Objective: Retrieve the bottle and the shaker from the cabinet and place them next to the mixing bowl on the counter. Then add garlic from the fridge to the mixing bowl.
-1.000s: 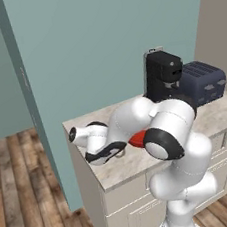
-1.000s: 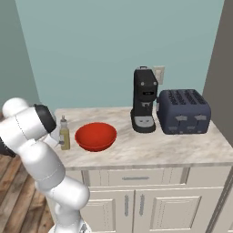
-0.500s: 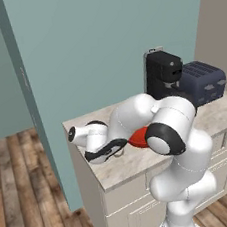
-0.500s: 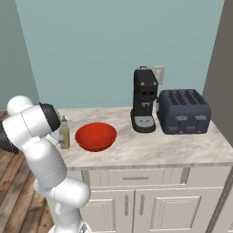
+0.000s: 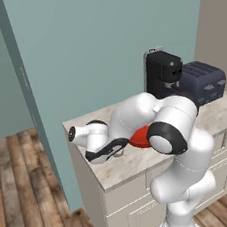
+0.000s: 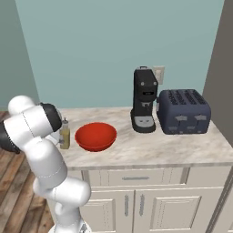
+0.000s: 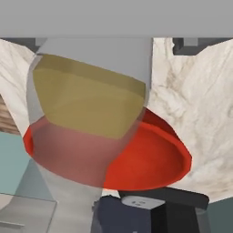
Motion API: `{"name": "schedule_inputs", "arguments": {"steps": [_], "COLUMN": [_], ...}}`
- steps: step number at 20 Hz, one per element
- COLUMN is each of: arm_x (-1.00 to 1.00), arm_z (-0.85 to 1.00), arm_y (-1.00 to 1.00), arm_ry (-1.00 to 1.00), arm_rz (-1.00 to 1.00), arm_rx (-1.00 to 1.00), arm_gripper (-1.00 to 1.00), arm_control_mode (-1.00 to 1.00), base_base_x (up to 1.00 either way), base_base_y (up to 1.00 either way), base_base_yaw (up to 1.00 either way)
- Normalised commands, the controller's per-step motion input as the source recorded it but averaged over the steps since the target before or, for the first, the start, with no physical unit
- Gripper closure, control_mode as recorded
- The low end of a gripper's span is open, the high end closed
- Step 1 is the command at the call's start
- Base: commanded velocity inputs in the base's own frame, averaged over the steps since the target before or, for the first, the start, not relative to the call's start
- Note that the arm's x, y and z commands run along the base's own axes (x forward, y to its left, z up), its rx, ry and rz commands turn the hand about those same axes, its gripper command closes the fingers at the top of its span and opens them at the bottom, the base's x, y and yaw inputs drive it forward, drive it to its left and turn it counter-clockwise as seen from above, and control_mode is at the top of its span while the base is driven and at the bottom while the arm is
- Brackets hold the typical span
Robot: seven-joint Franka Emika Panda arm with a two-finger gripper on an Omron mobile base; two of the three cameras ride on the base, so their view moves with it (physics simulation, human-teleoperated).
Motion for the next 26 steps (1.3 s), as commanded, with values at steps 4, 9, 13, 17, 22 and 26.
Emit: {"name": "schedule_inputs", "arguments": {"steps": [4,9,13,17,22,26], "arm_x": [-0.11,-0.01,0.0,0.0,0.0,-0.36], "arm_z": [0.0,0.0,0.0,0.0,0.0,0.19], "arm_y": [0.01,0.13,0.29,0.24,0.21,0.07], "arm_ry": [-0.01,0.0,0.0,0.0,0.0,0.0], "arm_rz": [0.0,0.0,0.0,0.0,0.0,0.13], "arm_rx": [0.0,0.0,0.0,0.0,0.0,0.0], "arm_gripper": [-1.0,-1.0,-1.0,-1.0,-1.0,-1.0], "arm_control_mode": [-1.0,-1.0,-1.0,-1.0,-1.0,-1.0], "base_base_x": [0.0,0.0,0.0,0.0,0.0,0.0], "base_base_y": [0.0,0.0,0.0,0.0,0.0,0.0], "base_base_yaw": [0.0,0.0,0.0,0.0,0.0,0.0]}}
